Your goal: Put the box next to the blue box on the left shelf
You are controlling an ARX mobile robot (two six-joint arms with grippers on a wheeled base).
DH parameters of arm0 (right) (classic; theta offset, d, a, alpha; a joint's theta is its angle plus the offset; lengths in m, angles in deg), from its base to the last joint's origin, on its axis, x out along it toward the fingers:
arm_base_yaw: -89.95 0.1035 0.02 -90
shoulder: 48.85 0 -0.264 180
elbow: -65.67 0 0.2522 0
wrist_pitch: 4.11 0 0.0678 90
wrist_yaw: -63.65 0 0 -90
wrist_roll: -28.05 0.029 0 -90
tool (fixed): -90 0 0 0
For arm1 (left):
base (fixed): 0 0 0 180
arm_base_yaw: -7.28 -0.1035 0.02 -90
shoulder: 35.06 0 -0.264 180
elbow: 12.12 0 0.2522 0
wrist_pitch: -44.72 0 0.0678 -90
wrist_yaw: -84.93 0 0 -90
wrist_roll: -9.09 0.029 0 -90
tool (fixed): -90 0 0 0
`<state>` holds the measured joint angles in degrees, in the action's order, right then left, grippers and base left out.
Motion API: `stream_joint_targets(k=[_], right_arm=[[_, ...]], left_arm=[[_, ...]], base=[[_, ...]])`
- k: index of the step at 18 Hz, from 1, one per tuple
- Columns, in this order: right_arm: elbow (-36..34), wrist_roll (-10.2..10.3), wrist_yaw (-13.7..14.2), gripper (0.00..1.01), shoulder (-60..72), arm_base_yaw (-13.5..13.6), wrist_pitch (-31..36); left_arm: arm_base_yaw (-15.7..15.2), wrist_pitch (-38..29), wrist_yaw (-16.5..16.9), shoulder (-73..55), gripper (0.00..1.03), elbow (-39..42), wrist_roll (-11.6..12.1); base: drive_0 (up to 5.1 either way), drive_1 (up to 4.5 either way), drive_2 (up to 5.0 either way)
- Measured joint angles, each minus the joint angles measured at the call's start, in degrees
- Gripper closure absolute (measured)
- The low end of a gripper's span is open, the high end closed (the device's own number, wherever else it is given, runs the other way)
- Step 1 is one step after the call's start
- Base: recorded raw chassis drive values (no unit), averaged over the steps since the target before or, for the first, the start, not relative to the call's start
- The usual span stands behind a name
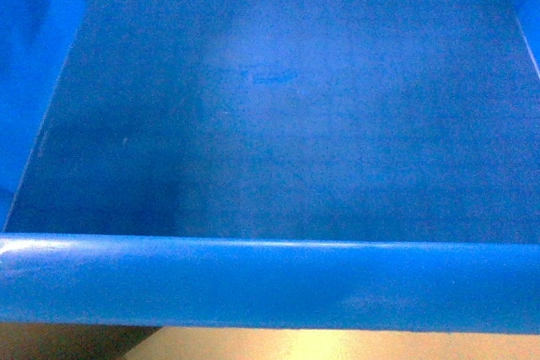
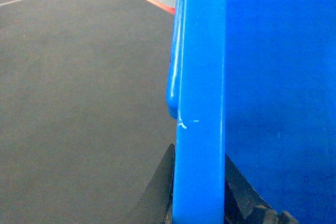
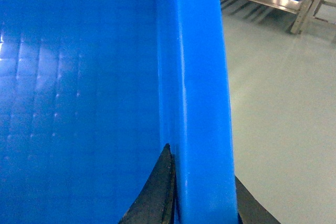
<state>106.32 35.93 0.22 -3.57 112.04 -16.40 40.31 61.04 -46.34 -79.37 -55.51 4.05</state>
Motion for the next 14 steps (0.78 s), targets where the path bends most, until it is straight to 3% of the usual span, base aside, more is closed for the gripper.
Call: stream_joint_targets(k=[14], right_arm=[[0.0,0.0,0.0,0.9,0.0,0.0,-0.1]], left_arm=[[0.0,0.0,0.0,0.0,0.91,0.0,0.0]], base=[[-1.6,-1.58,-1.6]])
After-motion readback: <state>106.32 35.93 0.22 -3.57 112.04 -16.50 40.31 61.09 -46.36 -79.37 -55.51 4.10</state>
